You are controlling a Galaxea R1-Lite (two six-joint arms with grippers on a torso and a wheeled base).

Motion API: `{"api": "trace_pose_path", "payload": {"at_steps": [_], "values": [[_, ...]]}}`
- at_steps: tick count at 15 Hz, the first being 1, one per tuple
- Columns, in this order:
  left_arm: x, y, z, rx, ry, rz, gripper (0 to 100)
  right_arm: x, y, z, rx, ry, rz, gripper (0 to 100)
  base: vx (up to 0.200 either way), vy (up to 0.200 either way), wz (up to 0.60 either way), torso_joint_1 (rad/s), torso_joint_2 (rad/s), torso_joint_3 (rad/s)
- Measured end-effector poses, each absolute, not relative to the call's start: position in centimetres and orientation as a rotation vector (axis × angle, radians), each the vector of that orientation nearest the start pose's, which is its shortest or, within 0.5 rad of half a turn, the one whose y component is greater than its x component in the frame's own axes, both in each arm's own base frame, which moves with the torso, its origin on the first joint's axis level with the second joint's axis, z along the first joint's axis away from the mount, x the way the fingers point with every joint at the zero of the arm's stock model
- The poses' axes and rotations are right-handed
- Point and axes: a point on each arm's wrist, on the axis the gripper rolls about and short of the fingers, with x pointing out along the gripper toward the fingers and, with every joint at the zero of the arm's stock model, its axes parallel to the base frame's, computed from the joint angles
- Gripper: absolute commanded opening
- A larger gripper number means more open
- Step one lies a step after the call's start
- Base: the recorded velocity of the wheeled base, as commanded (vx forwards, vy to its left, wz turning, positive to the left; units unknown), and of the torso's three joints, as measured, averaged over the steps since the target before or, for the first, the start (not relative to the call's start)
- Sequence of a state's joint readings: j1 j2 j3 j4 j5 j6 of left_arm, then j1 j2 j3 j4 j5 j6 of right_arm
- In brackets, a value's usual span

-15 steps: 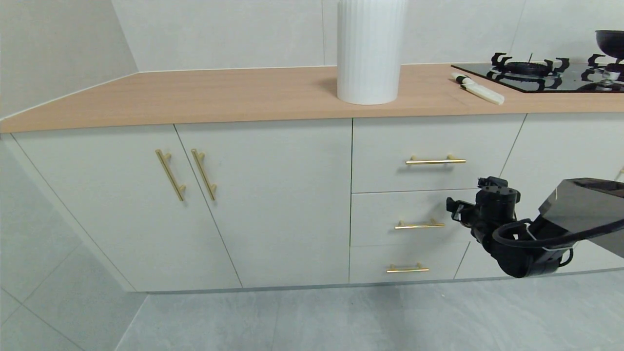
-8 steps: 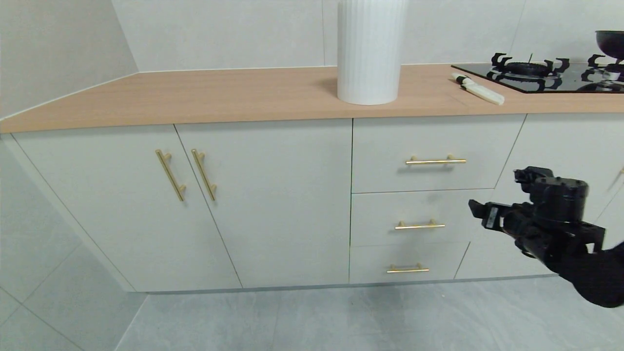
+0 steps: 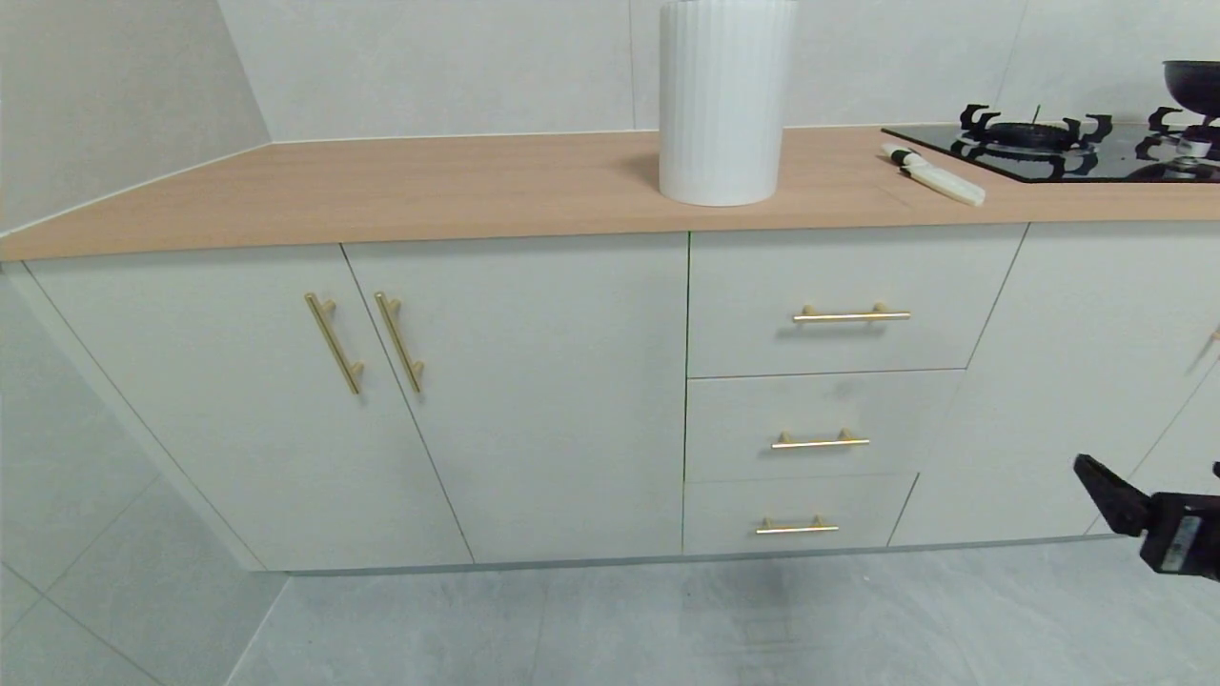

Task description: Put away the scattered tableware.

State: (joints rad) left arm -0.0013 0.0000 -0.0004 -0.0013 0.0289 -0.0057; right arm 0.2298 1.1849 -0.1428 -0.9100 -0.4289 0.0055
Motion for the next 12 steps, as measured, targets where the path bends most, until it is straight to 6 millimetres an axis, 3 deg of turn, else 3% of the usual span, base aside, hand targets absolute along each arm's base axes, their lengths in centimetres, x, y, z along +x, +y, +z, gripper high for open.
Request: {"api": "trace_pose_path", "payload": {"at_steps": [9, 12], "values": [[-2.3, 0.1, 7.6, -0.006, -0.001, 0.027, 100, -0.8, -1.1, 14.0, -0.147, 0.166, -0.272, 100, 0.0, 0.0, 0.0, 0.0, 0.0, 0.0], [-2.3, 0.1, 7.6, -0.006, -0.001, 0.027, 100, -3.3, -1.5, 14.0, -0.11, 0.078, -0.365, 100, 0.0, 0.0, 0.0, 0.0, 0.0, 0.0]]}}
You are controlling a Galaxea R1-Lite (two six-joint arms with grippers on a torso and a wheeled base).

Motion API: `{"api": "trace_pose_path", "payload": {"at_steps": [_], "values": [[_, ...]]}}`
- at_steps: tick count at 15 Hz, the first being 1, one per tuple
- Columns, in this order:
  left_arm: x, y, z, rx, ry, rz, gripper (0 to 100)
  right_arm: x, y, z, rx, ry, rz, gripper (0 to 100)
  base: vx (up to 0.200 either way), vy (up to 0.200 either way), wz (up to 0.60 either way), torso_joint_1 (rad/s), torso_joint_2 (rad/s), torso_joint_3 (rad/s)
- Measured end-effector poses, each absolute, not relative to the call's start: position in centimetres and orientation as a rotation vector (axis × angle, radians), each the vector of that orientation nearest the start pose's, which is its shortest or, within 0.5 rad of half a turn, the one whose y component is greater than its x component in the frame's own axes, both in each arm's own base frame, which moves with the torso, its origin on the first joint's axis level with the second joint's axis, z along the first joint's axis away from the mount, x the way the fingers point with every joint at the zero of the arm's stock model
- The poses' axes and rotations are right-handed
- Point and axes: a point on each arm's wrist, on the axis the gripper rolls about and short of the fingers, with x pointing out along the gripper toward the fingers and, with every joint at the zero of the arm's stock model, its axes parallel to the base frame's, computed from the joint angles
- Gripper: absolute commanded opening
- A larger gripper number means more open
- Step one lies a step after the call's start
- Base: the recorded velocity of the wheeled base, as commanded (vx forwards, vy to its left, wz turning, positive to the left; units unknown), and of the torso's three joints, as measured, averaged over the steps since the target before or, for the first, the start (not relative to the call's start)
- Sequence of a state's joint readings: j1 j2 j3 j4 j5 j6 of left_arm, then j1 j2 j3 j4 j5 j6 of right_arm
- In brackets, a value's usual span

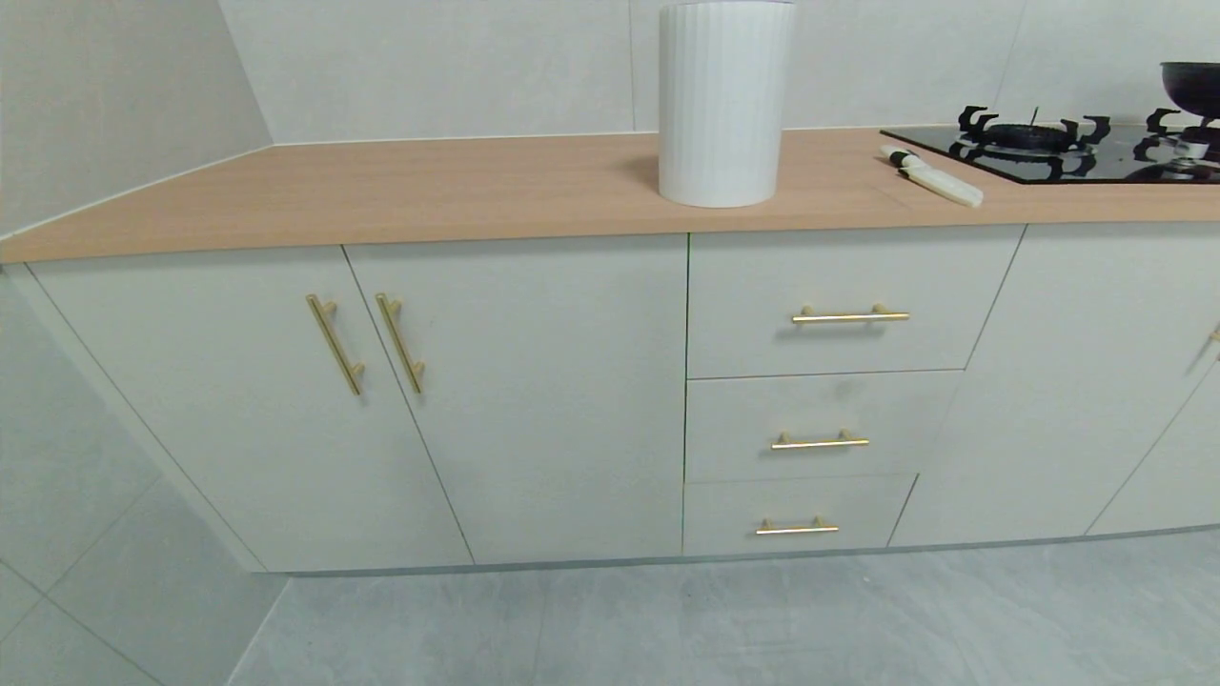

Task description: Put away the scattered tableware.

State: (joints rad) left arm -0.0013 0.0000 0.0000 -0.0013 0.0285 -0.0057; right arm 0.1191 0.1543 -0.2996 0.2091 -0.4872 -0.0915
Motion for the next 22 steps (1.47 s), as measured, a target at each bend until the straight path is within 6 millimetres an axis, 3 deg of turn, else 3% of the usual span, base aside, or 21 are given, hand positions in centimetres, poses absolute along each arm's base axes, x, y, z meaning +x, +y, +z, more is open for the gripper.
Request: {"api": "trace_pose_path", "payload": {"at_steps": [5, 10, 13, 15, 22], "values": [[-2.3, 0.1, 7.6, -0.006, -0.001, 0.028, 100, -4.7, -1.2, 12.5, -0.12, 0.038, -0.478, 100, 0.0, 0.0, 0.0, 0.0, 0.0, 0.0], [-2.3, 0.1, 7.6, -0.006, -0.001, 0.027, 100, -3.7, -0.3, 10.4, 0.048, -0.031, -0.143, 100, 0.0, 0.0, 0.0, 0.0, 0.0, 0.0], [-2.3, 0.1, 7.6, -0.006, -0.001, 0.027, 100, -2.6, -0.2, 9.1, 0.054, -0.094, -0.091, 100, 0.0, 0.0, 0.0, 0.0, 0.0, 0.0], [-2.3, 0.1, 7.6, -0.006, -0.001, 0.028, 100, -2.4, -0.1, 7.8, 0.016, -0.009, -0.043, 100, 0.0, 0.0, 0.0, 0.0, 0.0, 0.0], [-2.3, 0.1, 7.6, -0.007, -0.001, 0.027, 100, -2.3, 0.0, 7.6, 0.01, -0.005, -0.01, 100, 0.0, 0.0, 0.0, 0.0, 0.0, 0.0]]}}
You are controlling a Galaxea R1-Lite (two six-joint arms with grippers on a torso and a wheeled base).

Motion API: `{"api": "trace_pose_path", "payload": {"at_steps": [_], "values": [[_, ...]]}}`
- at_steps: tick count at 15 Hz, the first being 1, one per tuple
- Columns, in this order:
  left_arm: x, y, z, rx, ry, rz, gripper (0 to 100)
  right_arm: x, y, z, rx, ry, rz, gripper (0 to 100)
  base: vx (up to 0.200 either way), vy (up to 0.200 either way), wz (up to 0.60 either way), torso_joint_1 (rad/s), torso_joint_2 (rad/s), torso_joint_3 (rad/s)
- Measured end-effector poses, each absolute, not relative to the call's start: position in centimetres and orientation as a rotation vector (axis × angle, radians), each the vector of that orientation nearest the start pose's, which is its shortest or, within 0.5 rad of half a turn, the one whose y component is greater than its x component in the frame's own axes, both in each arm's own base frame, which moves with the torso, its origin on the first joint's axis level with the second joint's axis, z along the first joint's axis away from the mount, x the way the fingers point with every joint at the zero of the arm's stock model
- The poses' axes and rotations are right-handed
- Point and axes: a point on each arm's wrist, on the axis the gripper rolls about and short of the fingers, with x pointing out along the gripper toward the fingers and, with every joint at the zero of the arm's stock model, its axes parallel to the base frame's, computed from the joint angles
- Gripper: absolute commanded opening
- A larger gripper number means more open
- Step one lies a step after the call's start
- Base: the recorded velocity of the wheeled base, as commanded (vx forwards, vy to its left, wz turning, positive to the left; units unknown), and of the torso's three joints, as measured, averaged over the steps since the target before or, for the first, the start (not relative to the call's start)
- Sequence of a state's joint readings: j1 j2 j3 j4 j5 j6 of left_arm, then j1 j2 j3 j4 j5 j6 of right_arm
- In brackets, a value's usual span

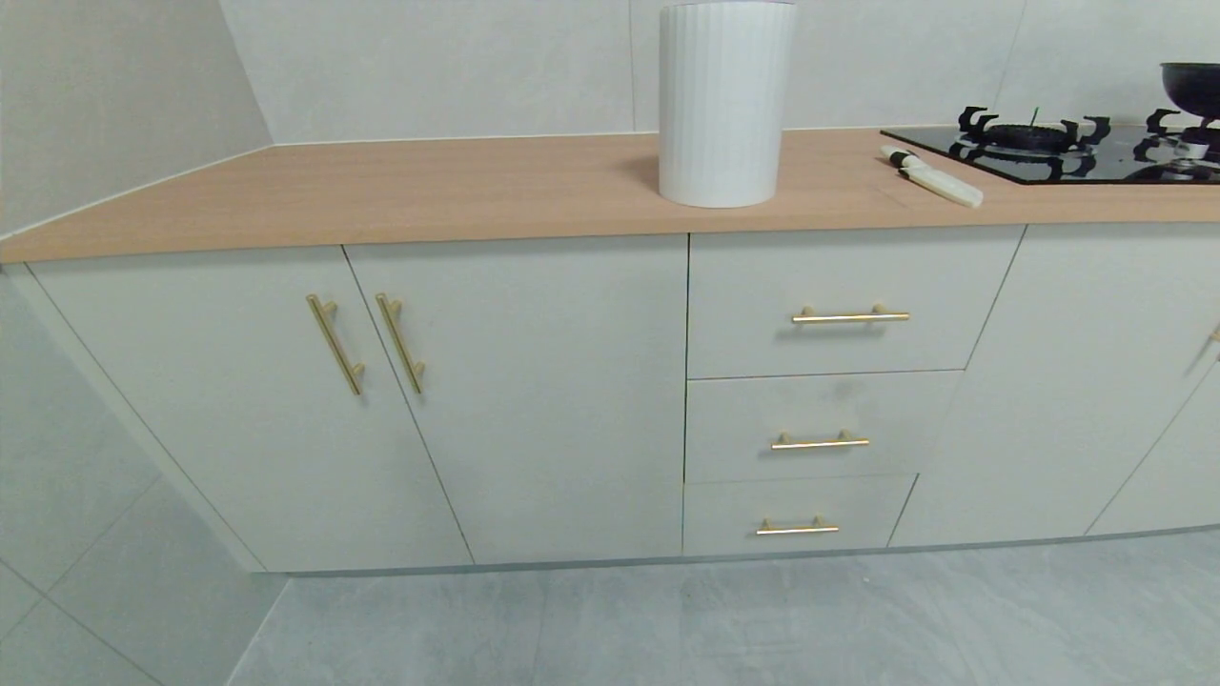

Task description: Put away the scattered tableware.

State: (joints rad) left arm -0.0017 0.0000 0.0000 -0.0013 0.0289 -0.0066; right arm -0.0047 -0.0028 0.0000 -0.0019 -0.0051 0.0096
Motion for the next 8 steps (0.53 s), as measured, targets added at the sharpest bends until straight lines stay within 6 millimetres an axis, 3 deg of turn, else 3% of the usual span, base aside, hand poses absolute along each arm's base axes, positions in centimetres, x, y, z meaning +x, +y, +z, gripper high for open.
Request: {"api": "trace_pose_path", "payload": {"at_steps": [6, 8], "values": [[-2.28, 0.07, 7.57, -0.006, -0.002, 0.027, 100, -2.3, 0.0, 7.55, 0.009, -0.004, -0.009, 100, 0.0, 0.0, 0.0, 0.0, 0.0, 0.0], [-2.28, 0.07, 7.57, -0.006, -0.001, 0.027, 100, -2.3, 0.0, 7.55, 0.009, -0.003, -0.009, 100, 0.2, 0.0, 0.0, 0.002, 0.0, 0.0]]}}
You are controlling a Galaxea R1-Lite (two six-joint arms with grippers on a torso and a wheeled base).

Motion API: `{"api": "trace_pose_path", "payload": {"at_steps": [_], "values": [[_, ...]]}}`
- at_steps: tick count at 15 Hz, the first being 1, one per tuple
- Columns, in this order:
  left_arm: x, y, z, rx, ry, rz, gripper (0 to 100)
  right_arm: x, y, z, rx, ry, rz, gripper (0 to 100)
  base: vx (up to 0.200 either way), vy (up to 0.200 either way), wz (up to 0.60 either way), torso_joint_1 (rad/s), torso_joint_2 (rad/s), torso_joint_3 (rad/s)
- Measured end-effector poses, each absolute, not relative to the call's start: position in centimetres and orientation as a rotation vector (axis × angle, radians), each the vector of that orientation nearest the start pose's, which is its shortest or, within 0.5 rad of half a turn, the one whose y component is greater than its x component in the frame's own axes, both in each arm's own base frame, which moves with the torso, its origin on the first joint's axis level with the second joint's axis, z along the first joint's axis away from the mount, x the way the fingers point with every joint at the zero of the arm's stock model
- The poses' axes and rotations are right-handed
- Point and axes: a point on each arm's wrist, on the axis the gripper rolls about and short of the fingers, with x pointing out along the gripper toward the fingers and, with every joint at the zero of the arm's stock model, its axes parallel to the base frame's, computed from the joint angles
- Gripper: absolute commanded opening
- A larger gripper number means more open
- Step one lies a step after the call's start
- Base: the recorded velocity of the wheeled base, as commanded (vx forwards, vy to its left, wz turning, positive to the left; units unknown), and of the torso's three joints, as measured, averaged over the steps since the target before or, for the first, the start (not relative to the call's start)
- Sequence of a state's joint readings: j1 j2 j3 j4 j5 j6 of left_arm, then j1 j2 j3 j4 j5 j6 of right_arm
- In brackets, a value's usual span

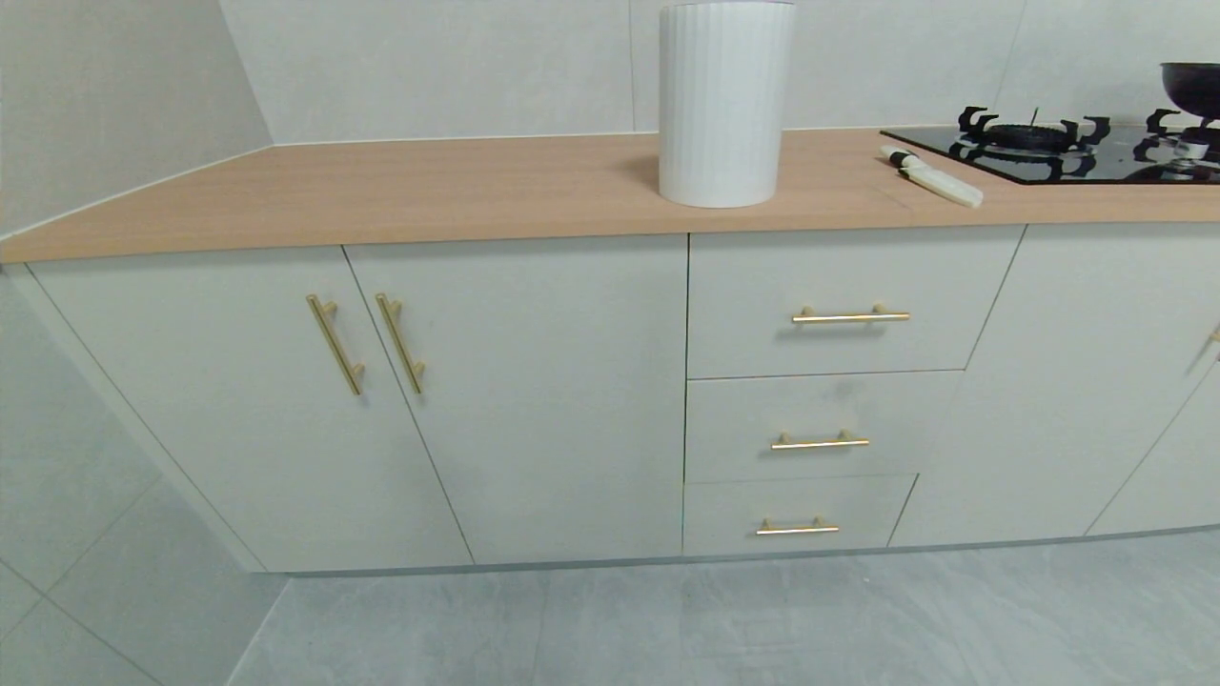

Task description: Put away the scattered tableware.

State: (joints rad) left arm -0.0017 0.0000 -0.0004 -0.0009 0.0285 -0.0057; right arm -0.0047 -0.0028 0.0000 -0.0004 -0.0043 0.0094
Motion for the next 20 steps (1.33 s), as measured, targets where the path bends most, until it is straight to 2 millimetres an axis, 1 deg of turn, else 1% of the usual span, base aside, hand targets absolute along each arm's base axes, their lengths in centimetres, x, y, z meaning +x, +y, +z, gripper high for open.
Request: {"api": "trace_pose_path", "payload": {"at_steps": [20], "values": [[-2.28, 0.07, 7.56, -0.007, -0.001, 0.027, 100, -2.29, 0.0, 7.54, 0.012, -0.002, -0.01, 100, 0.2, 0.0, 0.0, 0.002, 0.0, 0.003]]}}
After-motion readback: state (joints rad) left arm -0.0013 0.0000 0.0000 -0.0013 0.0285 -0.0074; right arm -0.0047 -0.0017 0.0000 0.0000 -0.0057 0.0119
